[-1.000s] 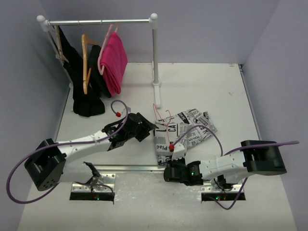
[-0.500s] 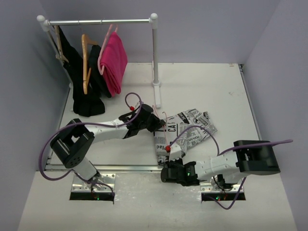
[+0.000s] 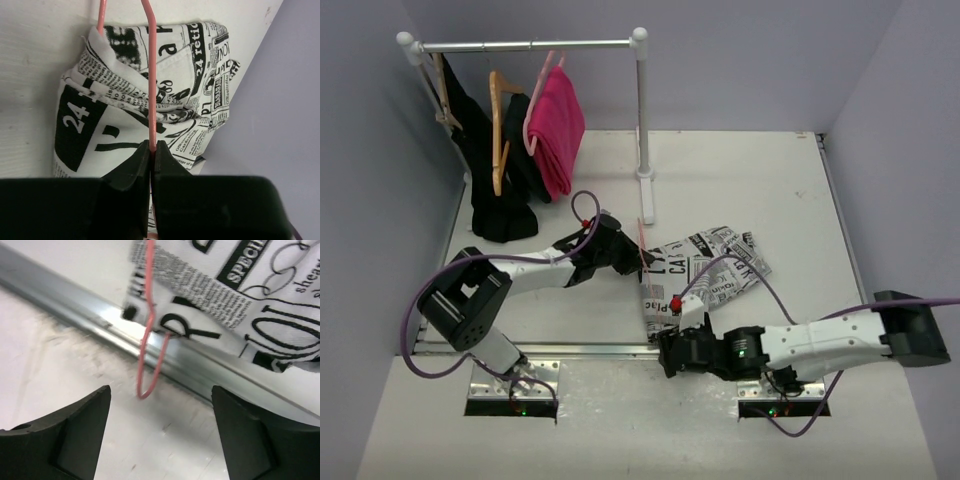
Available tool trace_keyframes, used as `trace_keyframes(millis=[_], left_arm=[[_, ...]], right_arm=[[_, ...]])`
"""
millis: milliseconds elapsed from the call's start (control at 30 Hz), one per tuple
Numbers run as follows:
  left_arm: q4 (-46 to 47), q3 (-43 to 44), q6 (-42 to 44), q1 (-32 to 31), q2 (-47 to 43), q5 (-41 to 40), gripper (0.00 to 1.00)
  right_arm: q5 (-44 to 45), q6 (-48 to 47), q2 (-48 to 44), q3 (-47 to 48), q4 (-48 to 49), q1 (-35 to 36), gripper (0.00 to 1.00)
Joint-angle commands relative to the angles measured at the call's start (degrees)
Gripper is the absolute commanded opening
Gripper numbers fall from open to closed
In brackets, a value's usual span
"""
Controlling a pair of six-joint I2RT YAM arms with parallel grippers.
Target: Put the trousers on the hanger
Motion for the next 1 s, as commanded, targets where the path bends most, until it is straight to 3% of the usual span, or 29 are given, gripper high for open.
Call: trace_keyframes(millis=[0,100,167,233,300,400,500,600,667,800,933,967], left_arm=[[3.31,-4.05,5.74,1.92,-2.59,3.77,0.00],[3.41,-4.97,8.65,2.06,-3.29,5.16,0.00],[2.74,-5.81,10.86,2.08,-4.30,6.22,0.00],[1.94,-6.38,13.32,2.12,-5.44,7.02,0.00],[-0.27,-6.38,17.05,2.06,-6.36,6.93,0.00],[-3.02,-6.70,19.20,2.06,-7.37,6.35,0.00],[-3.73,-7.45,20.73,2.06,-6.94,6.76,0.00],[-3.70,-8.38,21.23,2.05,-6.52,6.87,0.00],[-3.02,-9.26,20.96,2.06,-7.06,6.86,0.00],[-2.39,-10.77,20.71,2.07,-8.23,6.44,0.00],[-2.89,-12.00,20.53,2.06,-10.10,5.48,0.00],[-2.90,-12.51,20.37,2.06,-10.78,5.14,0.00]], right_arm=[[-3.68,-1.91,-17.03,-1.86,-10.14,0.51,0.79],[0.09,-1.49,-22.39,-0.76,-14.90,-0.54,0.77],[-0.32,-4.53,-23.48,2.05,-17.05,-5.83,0.76],[-5.14,-9.70,-20.15,4.33,-17.34,-14.47,0.76],[-11.35,-15.33,-14.70,7.23,-17.21,-29.09,0.79],[-10.49,-22.47,-8.39,10.54,-16.24,-36.59,0.81],[-15.24,-27.62,-3.64,15.03,-14.93,-42.95,0.82],[-18.77,-30.27,-0.69,17.29,-13.96,-46.62,0.80],[-25.14,-31.75,3.12,17.12,-11.65,-50.68,0.74],[-31.76,-31.97,7.87,14.43,-6.94,-51.36,0.62],[-34.30,-31.81,11.30,13.72,-4.75,-51.44,0.59],[-35.02,-32.53,11.54,13.44,-3.67,-51.44,0.52]])
